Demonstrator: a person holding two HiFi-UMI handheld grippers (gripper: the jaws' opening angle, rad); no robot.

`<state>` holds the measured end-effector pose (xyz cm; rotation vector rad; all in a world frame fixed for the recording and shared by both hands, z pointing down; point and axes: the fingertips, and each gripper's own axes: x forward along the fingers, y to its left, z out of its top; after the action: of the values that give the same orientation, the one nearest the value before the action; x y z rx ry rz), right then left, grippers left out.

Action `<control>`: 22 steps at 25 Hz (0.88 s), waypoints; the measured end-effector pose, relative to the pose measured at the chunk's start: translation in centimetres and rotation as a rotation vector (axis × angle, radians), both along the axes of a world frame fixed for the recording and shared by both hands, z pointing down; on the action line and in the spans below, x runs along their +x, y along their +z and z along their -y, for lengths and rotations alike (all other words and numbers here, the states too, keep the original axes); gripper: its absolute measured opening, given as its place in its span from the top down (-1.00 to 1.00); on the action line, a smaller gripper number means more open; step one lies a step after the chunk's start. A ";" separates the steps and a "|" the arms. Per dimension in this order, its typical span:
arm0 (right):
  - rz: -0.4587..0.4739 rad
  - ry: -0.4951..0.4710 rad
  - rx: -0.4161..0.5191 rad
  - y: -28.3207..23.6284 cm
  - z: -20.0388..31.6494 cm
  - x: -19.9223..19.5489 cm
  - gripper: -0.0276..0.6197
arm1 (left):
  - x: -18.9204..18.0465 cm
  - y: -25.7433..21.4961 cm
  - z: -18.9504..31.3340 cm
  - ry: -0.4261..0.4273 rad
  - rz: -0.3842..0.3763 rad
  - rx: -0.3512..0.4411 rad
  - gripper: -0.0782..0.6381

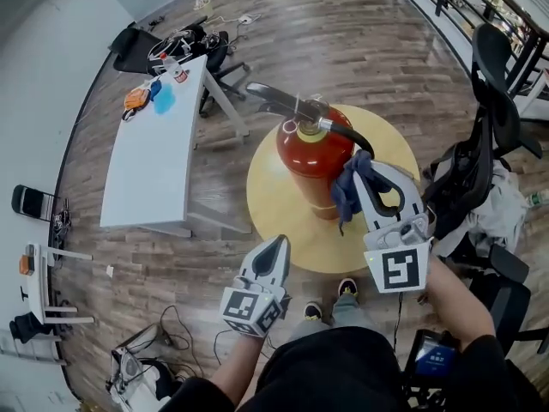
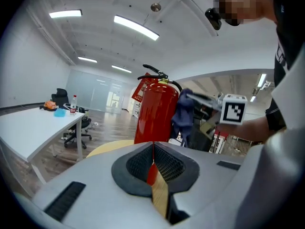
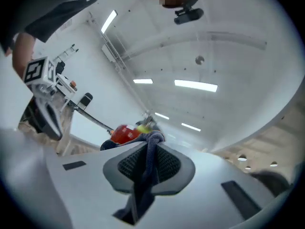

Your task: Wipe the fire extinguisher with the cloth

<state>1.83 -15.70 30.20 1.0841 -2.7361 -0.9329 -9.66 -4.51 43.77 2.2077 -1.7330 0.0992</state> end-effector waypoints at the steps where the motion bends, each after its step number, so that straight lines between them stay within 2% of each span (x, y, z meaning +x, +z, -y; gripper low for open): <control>1: 0.008 0.013 0.032 -2.7 0.2 -0.2 0.79 | -0.1 -0.4 0.0 0.007 -0.002 0.013 0.71; 2: -0.018 0.016 0.038 -4.6 0.6 -0.9 0.79 | -0.3 -0.9 0.0 0.014 -0.002 0.026 0.71; 6: -0.234 -0.016 -0.016 -8.9 2.8 -5.9 0.78 | -1.5 -2.9 -0.8 0.017 -0.008 0.079 0.71; 10: -0.346 -0.093 -0.134 -10.3 4.6 -11.9 0.79 | -3.6 -4.0 -2.2 0.003 -0.017 0.111 0.71; 13: -0.400 -0.065 -0.135 -11.1 5.1 -14.2 0.79 | -5.0 -4.2 -3.2 -0.003 -0.024 0.124 0.71; 15: -0.401 -0.033 -0.151 -10.9 5.1 -13.4 0.79 | -5.7 -4.4 -3.9 -0.002 -0.031 0.133 0.71; 19: -0.394 0.019 -0.206 -9.3 4.7 -8.8 0.79 | -6.2 -5.0 -4.0 0.015 -0.033 0.158 0.71; 22: -0.347 0.039 -0.251 -7.4 3.0 -5.4 0.79 | -5.7 -5.0 -4.2 0.040 -0.040 0.164 0.71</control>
<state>-3.62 -18.66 22.76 0.8388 -2.4549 -0.6733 -15.32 -0.31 38.76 2.3432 -1.7321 -0.0801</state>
